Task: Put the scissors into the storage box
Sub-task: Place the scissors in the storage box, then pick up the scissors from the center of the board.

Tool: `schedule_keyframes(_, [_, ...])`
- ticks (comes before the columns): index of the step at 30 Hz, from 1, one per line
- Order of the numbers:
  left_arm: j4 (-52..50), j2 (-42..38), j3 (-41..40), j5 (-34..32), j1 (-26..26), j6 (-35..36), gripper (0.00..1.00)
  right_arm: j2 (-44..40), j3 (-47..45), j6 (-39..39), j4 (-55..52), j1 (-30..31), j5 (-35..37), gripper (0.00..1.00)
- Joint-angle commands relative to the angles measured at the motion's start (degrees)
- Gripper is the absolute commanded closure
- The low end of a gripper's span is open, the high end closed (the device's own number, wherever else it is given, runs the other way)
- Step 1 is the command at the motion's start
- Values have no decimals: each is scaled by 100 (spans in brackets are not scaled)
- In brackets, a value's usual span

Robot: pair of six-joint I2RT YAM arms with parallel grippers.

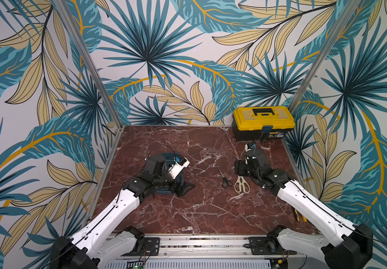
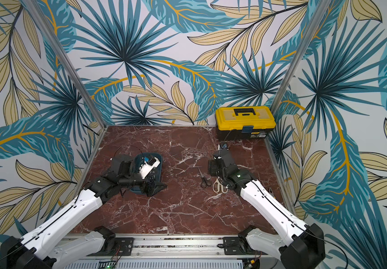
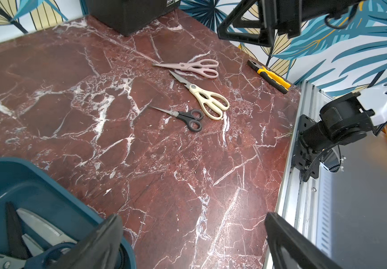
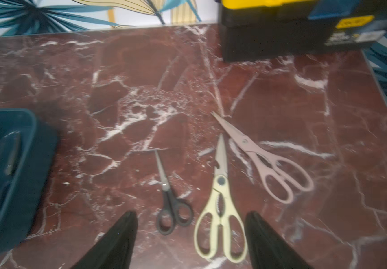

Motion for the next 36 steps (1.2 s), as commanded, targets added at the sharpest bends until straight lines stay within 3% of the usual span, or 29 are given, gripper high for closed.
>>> schedule_keyframes(1, [109, -78, 96, 1, -8, 105, 0, 42, -248, 32, -685, -399, -544, 23])
schedule_keyframes(5, [-120, 113, 509, 249, -13, 333, 0, 178, -377, 262, -763, -890, -1265, 25])
schedule_keyframes(9, [-551, 255, 654, -44, -6, 972, 0, 318, -378, 206, -803, -976, -1253, 27])
schedule_keyframes(18, [-717, 455, 766, -48, -8, 1080, 0, 439, -757, 128, -767, -1401, -1467, 29])
schedule_keyframes(25, [-923, 167, 601, -674, -4, 1308, 0, 853, -802, 129, -720, -1446, -1699, 34])
schedule_keyframes(36, [-813, 111, 524, -744, -5, 1296, 0, 1579, -741, 48, -577, -1326, -1630, 43])
